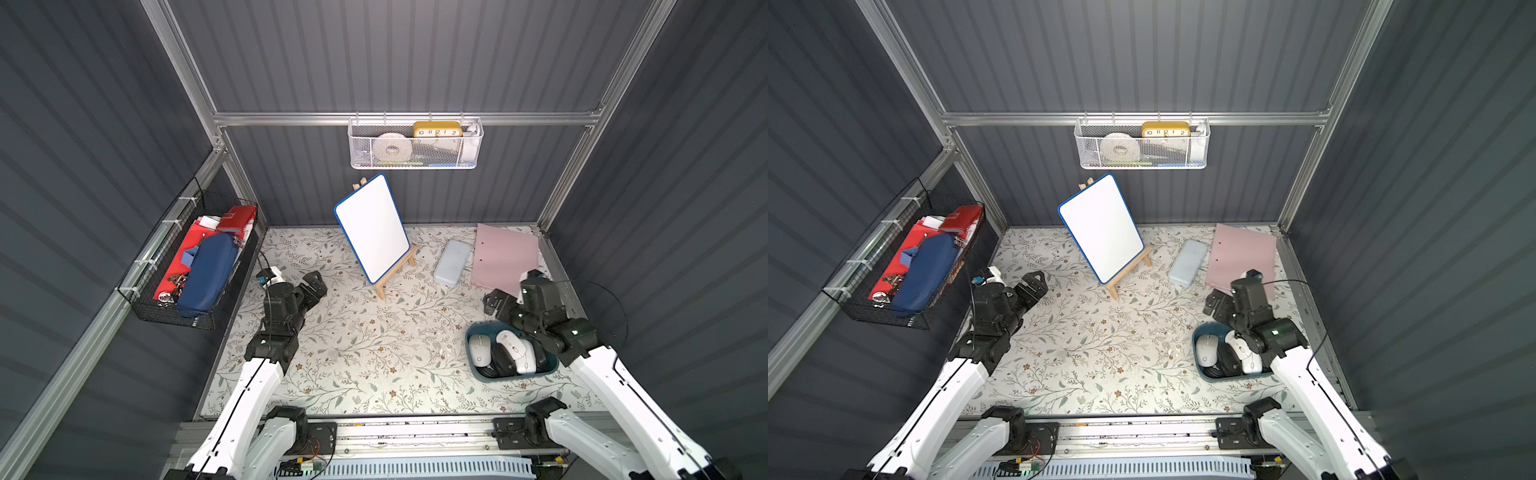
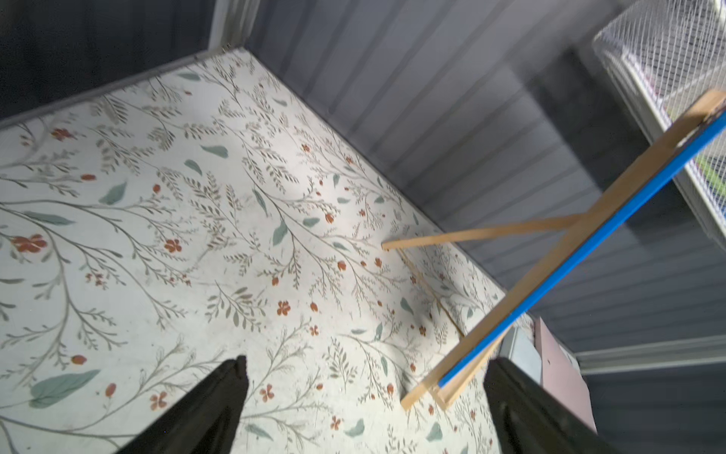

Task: Take out the mouse from the storage box
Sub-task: Move the storage box to the center of the board.

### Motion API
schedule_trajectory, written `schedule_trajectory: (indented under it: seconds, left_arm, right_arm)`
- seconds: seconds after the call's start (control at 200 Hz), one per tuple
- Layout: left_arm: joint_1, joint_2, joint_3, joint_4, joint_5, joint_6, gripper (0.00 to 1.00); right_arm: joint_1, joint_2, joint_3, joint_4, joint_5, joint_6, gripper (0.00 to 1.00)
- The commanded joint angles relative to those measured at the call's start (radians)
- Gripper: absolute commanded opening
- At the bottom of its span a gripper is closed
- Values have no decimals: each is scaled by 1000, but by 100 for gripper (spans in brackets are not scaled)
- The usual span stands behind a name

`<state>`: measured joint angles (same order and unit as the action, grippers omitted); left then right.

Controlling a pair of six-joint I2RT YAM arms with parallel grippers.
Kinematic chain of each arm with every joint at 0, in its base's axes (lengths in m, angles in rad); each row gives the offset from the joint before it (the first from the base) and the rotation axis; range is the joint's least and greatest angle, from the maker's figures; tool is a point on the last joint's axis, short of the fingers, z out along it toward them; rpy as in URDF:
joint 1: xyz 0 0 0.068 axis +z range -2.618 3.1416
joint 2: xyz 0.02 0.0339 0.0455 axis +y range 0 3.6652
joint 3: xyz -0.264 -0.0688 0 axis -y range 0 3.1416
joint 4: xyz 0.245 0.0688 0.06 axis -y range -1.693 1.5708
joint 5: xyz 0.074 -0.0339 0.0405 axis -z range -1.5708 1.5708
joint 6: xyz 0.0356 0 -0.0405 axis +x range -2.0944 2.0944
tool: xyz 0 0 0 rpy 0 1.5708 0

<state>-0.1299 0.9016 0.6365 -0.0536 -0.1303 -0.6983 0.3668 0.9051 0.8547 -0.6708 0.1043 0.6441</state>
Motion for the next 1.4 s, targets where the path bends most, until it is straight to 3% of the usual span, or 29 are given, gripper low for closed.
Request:
schedule_trajectory:
  seconds: [0.0, 0.085, 0.25, 0.49, 1.181, 1.396]
  left_arm:
    - [-24, 24, -33, -31, 177, 11, 99]
    - [-75, 29, -79, 4, 202, -18, 100]
    - [-189, 22, -130, 19, 148, -53, 99]
    - [-262, 26, -146, 58, 130, -56, 99]
    - [-272, -45, -204, 54, 54, -80, 99]
    - [-271, 24, -201, 41, 74, -114, 99]
  right_arm:
    - [116, 34, 18, -158, 80, 57, 99]
    - [182, 51, -10, -137, 84, 87, 99]
    - [257, 100, -68, -76, 71, 128, 99]
    - [336, 241, -75, 16, 42, 161, 99]
    - [579, 628, 131, 267, -63, 248, 99]
    - [619, 699, 238, 255, -65, 225, 97]
